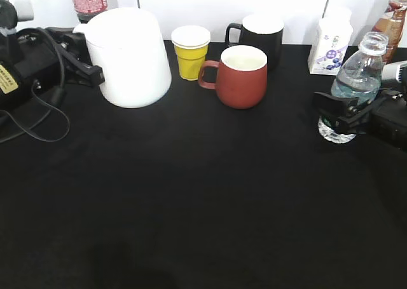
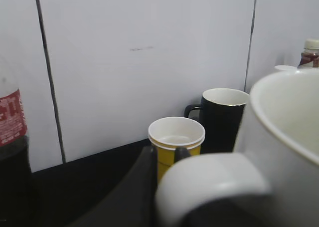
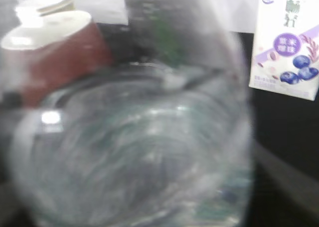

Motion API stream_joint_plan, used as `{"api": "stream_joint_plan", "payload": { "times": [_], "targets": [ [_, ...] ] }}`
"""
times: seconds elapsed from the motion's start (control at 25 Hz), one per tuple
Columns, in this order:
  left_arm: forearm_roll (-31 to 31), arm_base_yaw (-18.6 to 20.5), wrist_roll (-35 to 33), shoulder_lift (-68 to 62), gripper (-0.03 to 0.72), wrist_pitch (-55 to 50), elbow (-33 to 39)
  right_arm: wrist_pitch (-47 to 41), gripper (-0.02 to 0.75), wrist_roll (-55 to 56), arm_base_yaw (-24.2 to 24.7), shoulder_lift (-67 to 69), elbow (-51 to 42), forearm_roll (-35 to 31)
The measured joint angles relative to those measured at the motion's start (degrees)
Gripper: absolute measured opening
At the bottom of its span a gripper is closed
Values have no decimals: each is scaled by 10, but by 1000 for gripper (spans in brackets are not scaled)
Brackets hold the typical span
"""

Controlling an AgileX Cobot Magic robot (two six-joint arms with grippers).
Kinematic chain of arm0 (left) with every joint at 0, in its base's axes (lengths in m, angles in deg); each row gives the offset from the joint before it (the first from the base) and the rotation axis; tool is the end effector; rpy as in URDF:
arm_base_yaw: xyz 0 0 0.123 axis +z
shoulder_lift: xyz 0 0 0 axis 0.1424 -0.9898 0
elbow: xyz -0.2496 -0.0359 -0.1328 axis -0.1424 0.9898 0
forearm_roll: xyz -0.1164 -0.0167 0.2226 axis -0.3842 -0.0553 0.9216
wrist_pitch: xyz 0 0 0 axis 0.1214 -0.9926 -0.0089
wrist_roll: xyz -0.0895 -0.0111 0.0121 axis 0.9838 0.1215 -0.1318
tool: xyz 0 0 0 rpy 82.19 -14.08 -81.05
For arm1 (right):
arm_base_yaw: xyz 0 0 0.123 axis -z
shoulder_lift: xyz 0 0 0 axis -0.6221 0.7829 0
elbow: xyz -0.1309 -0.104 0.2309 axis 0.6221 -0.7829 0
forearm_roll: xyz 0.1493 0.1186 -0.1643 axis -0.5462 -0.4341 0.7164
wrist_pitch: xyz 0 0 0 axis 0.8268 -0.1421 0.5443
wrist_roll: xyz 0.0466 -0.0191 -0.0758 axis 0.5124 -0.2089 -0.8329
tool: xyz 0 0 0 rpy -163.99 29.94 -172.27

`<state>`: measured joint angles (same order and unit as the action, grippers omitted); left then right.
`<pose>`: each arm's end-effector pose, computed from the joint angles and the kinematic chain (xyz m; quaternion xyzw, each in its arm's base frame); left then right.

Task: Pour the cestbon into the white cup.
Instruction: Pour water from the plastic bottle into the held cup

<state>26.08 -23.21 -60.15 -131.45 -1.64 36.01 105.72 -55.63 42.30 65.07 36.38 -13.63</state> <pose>0.2964 -0.1130 0.2092 0.2096 0.6705 -0.2253 0.6751 0.3035 0.0311 0.1205 -0.1430 0.7520 0.2240 0.6032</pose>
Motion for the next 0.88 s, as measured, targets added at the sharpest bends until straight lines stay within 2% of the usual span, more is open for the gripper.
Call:
{"api": "stream_joint_plan", "payload": {
  "times": [0.08,0.24,0.32,0.36,0.44,0.52,0.64,0.68,0.8,0.88],
  "targets": [
    [0,0,0,0,71,0,0,-1,489,0,0,0,1,-1],
    [9,0,0,0,70,0,0,0,486,0,0,0,1,-1],
    [65,-1,16,0,70,0,0,-2,485,1,0,-4,1,4],
    [74,-11,32,0,70,0,0,-9,485,1,0,-20,1,18],
    [76,-50,39,0,70,0,0,-13,484,1,0,-92,1,65],
    [76,-105,41,-5,70,-16,-11,-55,482,1,-1,-177,0,106],
    [77,-187,41,-33,70,-40,-65,-107,482,-25,-16,-257,6,127],
    [78,-211,41,-44,69,-52,-91,-112,482,-37,-18,-271,18,152],
    [78,-252,41,-79,69,-91,-160,-114,482,-86,-18,-300,51,203],
    [79,-261,41,-96,69,-111,-187,-114,482,-127,-18,-308,67,213]
  ]
}}
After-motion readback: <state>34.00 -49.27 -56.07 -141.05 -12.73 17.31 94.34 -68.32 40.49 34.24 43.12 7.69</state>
